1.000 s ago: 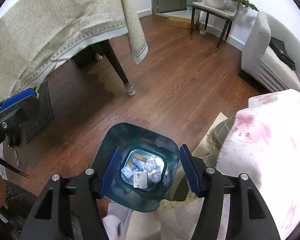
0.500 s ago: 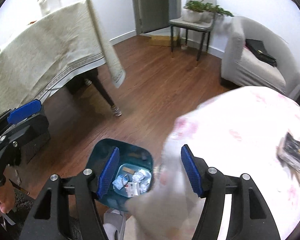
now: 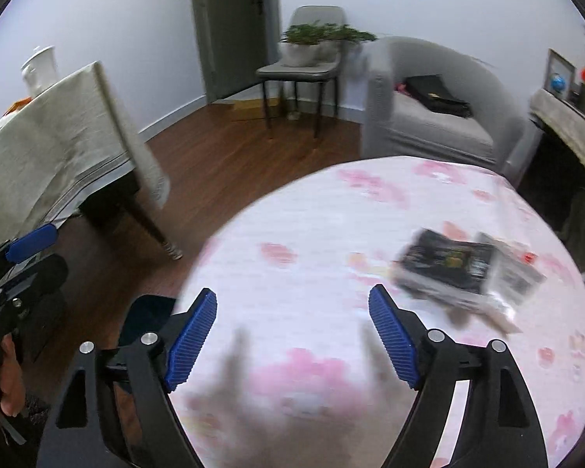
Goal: Collect trash
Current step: 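Move both tools back over the table toward the black packet and card box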
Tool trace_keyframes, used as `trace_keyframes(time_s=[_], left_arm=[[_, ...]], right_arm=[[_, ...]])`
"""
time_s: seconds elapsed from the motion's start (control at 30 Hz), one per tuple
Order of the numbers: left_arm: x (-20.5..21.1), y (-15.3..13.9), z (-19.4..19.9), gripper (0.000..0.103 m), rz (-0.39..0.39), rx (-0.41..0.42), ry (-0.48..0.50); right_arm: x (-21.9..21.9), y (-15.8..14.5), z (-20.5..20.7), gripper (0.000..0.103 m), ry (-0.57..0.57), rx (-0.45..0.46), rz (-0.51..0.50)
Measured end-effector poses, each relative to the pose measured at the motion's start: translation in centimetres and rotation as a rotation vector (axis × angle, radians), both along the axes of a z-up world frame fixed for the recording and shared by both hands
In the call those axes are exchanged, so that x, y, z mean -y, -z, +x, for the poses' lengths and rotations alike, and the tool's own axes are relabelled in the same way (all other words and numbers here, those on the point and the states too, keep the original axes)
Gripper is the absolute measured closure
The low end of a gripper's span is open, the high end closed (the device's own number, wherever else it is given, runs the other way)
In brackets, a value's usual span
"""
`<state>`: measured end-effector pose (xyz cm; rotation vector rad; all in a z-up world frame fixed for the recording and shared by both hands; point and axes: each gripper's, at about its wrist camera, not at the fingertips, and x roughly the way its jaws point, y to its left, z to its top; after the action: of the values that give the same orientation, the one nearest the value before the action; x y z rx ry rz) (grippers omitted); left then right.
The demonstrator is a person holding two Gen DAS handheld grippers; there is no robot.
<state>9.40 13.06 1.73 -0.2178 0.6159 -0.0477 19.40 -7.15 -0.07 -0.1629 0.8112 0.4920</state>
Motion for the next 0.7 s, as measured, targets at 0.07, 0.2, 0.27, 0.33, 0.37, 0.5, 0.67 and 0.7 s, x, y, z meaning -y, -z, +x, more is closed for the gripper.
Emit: trace_keyframes(time_s=[0.07, 0.2, 0.27, 0.33, 0.37, 0.5, 0.67, 0.7], left_arm=[[1.4, -0.1, 0.7, 0.010, -0.002, 0.007, 0.029], [4.0, -0.1, 1.7, 0.008, 0.008, 0.023, 0.089], [4.9, 0.0, 2.3, 0.008, -0.001, 0.019, 0.109], [6.0, 0.1, 3.1, 0.008, -0.010, 0.011, 0.127], [6.7, 0.2, 3.5, 0.008, -0.009, 0.012, 0.135], [8.6, 0.5, 4.8, 0.007, -0.020, 0.008, 0.170], [11.4, 0.7, 6.3, 0.007, -0.032, 0.005, 0.221], [12.1, 0.7, 6.6, 0.007, -0.029, 0.003, 0.234]], right_arm=[[1.6, -0.2, 0.1, 0.019, 0.027, 0.017, -0.002], [4.1, -0.2, 0.2, 0.018, 0.065, 0.038, -0.006], [5.7, -0.1, 0.2, 0.018, 0.082, 0.038, -0.006], [7.2, -0.1, 0.3, 0.018, 0.096, 0.038, 0.004], [7.8, -0.2, 0.4, 0.018, 0.103, 0.038, 0.009], [10.1, -0.4, 0.7, 0.018, 0.118, 0.044, 0.039], [12.4, -0.5, 1.1, 0.018, 0.132, 0.059, 0.045], [13.1, -0.4, 1.2, 0.018, 0.139, 0.058, 0.051]])
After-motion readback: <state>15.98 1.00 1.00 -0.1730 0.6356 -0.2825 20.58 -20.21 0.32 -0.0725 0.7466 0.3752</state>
